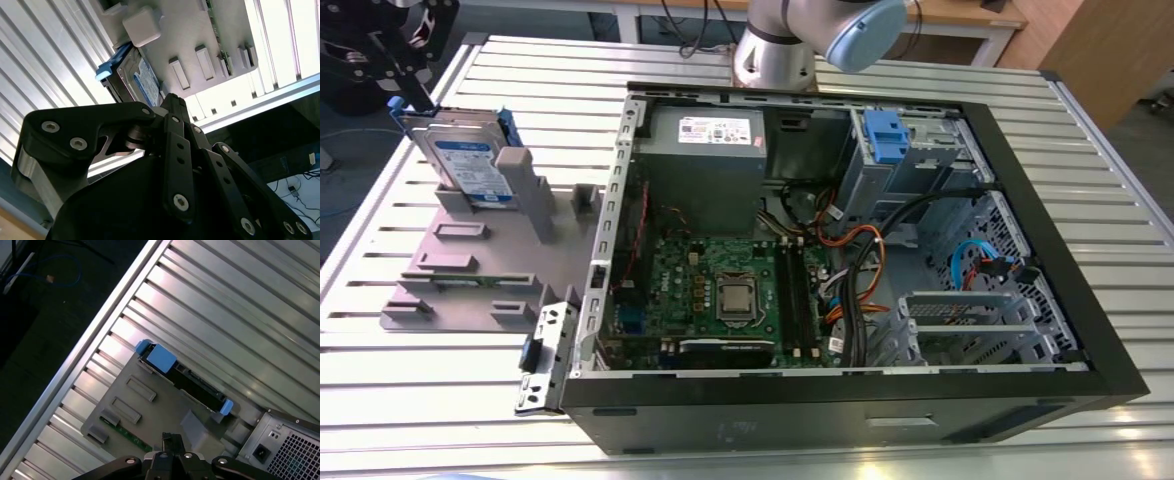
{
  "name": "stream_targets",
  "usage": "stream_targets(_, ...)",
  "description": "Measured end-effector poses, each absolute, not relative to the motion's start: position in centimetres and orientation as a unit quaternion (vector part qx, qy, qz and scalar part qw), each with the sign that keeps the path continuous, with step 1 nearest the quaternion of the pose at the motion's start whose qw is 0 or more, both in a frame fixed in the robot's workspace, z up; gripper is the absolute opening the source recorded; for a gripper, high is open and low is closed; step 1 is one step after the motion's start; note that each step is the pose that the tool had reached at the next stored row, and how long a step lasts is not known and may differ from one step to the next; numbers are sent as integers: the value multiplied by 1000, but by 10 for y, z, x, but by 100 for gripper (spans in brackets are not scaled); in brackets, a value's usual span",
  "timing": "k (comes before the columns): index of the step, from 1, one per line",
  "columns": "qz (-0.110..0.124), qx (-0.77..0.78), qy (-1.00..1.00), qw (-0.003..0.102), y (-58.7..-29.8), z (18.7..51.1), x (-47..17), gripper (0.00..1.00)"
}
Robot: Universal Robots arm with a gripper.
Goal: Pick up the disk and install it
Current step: 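Pick up the disk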
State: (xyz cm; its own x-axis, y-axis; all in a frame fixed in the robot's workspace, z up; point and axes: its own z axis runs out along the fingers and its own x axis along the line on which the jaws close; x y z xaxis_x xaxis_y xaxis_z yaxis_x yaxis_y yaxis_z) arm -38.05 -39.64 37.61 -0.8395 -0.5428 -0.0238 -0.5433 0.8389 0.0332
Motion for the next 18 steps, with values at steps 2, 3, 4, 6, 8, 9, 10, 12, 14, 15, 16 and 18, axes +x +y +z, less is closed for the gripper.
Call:
stream_targets(2, 19, -285, 958, 7, -396, 376, -381, 11)
stream_targets(3, 19, -285, 958, 7, -396, 376, -381, 11)
stream_targets(4, 19, -286, 958, 7, -396, 376, -381, 11)
stream_targets(6, 19, -288, 958, 7, -396, 376, -381, 11)
stream_targets(8, 19, -289, 957, 7, -396, 376, -381, 11)
stream_targets(9, 19, -290, 957, 7, -396, 376, -381, 11)
stream_targets(10, 19, -291, 957, 7, -396, 376, -381, 11)
stream_targets(12, 19, -292, 956, 7, -396, 376, -381, 11)
stream_targets(14, 19, -294, 956, 6, -396, 376, -381, 11)
stream_targets(15, 19, -295, 955, 6, -396, 376, -381, 11)
stream_targets(16, 19, -296, 955, 6, -396, 376, -381, 11)
stream_targets(18, 19, -297, 955, 6, -396, 376, -381, 11)
